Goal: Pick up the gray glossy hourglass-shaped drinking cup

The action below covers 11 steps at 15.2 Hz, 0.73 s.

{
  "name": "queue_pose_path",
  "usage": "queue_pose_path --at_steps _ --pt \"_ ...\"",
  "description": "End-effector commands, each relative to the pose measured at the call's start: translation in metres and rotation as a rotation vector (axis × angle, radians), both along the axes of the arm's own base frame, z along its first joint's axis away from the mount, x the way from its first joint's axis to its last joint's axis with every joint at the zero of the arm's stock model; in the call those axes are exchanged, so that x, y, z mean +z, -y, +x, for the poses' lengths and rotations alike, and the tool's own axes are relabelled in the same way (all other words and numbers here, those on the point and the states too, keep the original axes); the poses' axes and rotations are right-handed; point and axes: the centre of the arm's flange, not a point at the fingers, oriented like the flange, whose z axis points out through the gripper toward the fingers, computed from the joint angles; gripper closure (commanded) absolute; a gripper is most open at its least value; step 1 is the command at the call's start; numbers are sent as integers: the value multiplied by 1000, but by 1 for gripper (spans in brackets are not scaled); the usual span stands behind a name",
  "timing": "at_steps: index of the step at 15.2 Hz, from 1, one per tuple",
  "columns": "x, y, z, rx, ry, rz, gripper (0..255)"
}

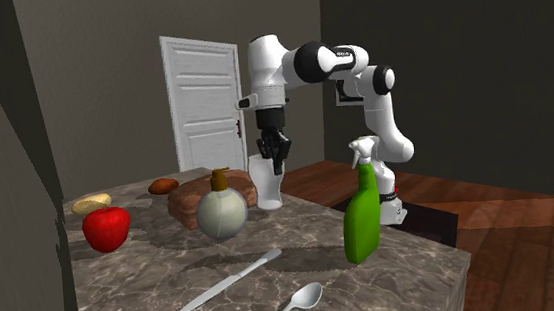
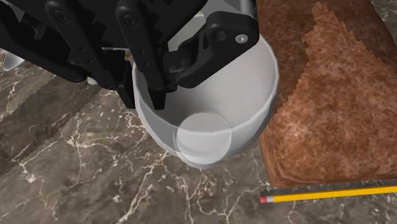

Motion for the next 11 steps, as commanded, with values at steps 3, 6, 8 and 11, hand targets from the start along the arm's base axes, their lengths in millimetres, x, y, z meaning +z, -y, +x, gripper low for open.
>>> queue_pose_path --at_steps 3,6,8,11 --pt "21 0 0 0 0 0 255" --pt "37 0 0 0 0 0 255" --pt "48 0 0 0 0 0 255" --pt "54 0 0 0 0 0 255"
